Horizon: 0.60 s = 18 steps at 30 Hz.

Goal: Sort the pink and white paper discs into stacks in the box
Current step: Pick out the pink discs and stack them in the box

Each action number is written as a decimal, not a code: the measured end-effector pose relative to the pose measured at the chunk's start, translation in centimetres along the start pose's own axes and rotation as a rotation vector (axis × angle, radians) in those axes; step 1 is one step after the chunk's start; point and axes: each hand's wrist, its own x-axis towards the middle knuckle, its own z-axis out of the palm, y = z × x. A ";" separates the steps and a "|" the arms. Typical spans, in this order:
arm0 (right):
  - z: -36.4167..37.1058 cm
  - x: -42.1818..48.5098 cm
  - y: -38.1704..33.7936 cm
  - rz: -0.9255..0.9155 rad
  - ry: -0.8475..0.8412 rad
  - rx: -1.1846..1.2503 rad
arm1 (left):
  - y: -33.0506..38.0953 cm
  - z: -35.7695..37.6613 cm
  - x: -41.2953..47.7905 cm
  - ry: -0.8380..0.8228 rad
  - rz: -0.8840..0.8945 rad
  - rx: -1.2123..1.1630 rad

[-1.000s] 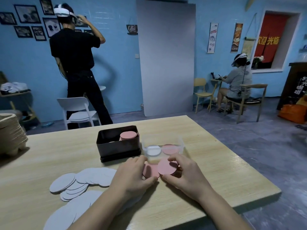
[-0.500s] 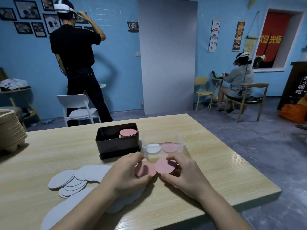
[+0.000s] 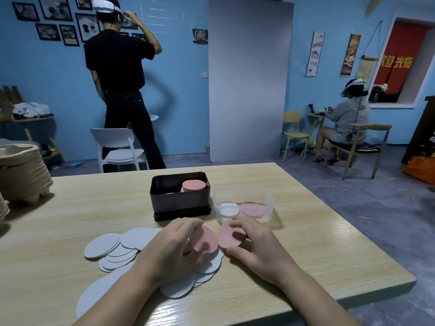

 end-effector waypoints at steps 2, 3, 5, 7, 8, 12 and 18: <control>-0.1 -0.2 0.3 -0.002 0.004 -0.002 | 0.0 0.0 0.0 0.025 -0.001 -0.007; -0.1 -0.3 0.4 0.001 0.009 0.003 | -0.1 -0.1 -0.1 0.046 -0.003 -0.019; 0.0 -0.4 0.5 -0.001 0.015 0.015 | -0.3 -0.1 -0.1 0.083 -0.011 -0.042; 0.0 -0.3 0.5 -0.015 0.018 0.018 | -0.3 0.0 -0.1 0.093 -0.022 -0.066; 0.1 -0.3 0.4 -0.023 0.017 0.024 | -0.3 0.1 -0.1 0.092 -0.021 -0.076; 0.0 -0.3 0.0 -0.072 0.029 0.041 | 0.6 0.3 0.2 0.046 0.031 -0.117; -0.2 -0.4 -0.2 -0.162 -0.027 -0.039 | 1.4 0.7 0.7 -0.060 0.096 -0.093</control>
